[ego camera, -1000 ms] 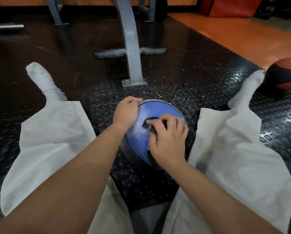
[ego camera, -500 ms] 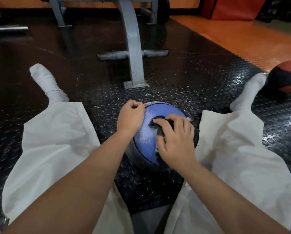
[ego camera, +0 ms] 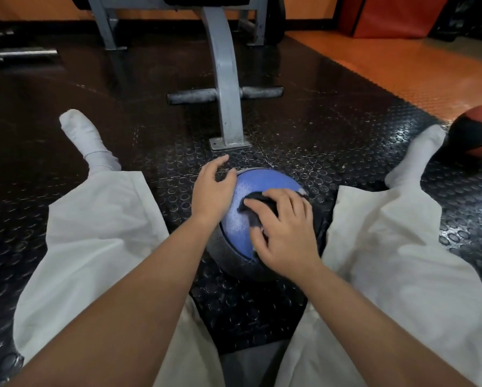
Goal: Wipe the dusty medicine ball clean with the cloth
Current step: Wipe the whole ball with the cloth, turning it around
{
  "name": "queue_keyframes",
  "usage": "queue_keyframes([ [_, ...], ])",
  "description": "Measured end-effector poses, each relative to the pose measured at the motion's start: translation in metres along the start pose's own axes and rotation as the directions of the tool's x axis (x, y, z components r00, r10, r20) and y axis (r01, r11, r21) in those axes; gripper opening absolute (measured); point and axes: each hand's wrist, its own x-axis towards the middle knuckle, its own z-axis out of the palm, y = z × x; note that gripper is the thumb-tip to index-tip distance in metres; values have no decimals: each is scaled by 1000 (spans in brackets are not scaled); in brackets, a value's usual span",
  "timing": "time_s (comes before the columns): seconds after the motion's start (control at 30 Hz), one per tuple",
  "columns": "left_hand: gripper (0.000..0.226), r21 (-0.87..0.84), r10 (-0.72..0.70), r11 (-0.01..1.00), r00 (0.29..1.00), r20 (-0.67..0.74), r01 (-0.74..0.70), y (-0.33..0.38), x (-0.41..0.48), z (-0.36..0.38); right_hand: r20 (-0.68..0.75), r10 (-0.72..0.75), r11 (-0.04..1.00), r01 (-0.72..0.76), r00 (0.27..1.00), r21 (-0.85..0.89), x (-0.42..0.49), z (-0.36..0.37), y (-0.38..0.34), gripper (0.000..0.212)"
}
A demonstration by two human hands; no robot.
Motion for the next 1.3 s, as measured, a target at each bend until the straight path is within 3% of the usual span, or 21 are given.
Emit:
queue_keyframes([
  [0.07, 37, -37, 112, 993, 986, 124, -108, -3, 0, 0, 86, -156, 988, 154, 984, 30, 8, -8, 16, 41],
  [0.1, 35, -31, 148, 989, 972, 184, -145, -4, 0, 1, 125, -151, 988, 147, 980, 43, 17, -10, 23, 42],
  [0.17, 31, 0, 145, 989, 955, 259, -150, -1, 0, 6, 162, 57, 995, -69, 985, 73, 42, -9, 30, 41],
  [0.23, 32, 27, 105, 993, 961, 256, -116, 7, -2, 10, 175, 326, 937, -342, 929, 73, 60, -4, 35, 36],
  [0.3, 33, 51, 61, 996, 972, 229, -74, 14, -2, 14, 150, 448, 886, -460, 881, 59, 64, 1, 36, 36],
  [0.37, 33, 46, 12, 999, 976, 216, -22, 15, 3, 15, 52, 435, 897, -438, 899, 65, 51, 3, 29, 38],
  [0.43, 31, 23, -26, 1000, 975, 220, 22, 14, 10, 12, -51, 314, 948, -309, 948, 79, 23, 7, 18, 40],
  [0.53, 31, 12, -27, 1000, 972, 232, 25, 9, 12, 5, -14, 78, 995, -77, 997, 60, -18, 9, 11, 44],
  [0.6, 32, -9, -12, 1000, 975, 224, 15, 5, 9, 4, 23, 39, 997, -40, 999, 73, -10, 5, 18, 43],
  [0.67, 33, -25, -1, 1000, 981, 192, 5, 3, 5, 5, 43, 168, 983, -171, 985, 73, 18, 1, 19, 39],
  [0.77, 33, 16, 15, 1000, 995, 103, -17, 2, 0, 12, 156, 432, 894, -444, 888, 55, 61, 2, 25, 38],
  [0.83, 34, 59, -1, 998, 999, 41, -1, 3, 1, 18, 149, 471, 878, -479, 870, 22, 66, 6, 22, 38],
  [0.9, 35, 75, -33, 997, 999, 12, 32, 5, 5, 21, 57, 403, 915, -404, 913, 7, 49, 10, 11, 42],
  [0.97, 33, 55, -55, 997, 998, 19, 54, 6, 8, 21, -1, 244, 969, -244, 970, -25, 19, 13, 1, 44],
  [1.03, 33, 49, -59, 997, 998, 36, 57, 5, 9, 20, 25, 71, 996, -69, 997, -58, -6, 11, 3, 47],
  [1.1, 33, 47, -39, 998, 998, 49, 36, 4, 8, 20, 69, 1, 1000, 0, 998, -17, 1, 4, 16, 49],
  [1.2, 34, 56, -25, 998, 999, 41, 22, 4, 8, 21, 122, 207, 977, -211, 971, 22, 44, 0, 22, 39],
  [1.3, 35, 81, -26, 996, 999, 43, 23, 4, 11, 21, 242, 407, 909, -417, 881, -11, 86, 8, 26, 38],
])
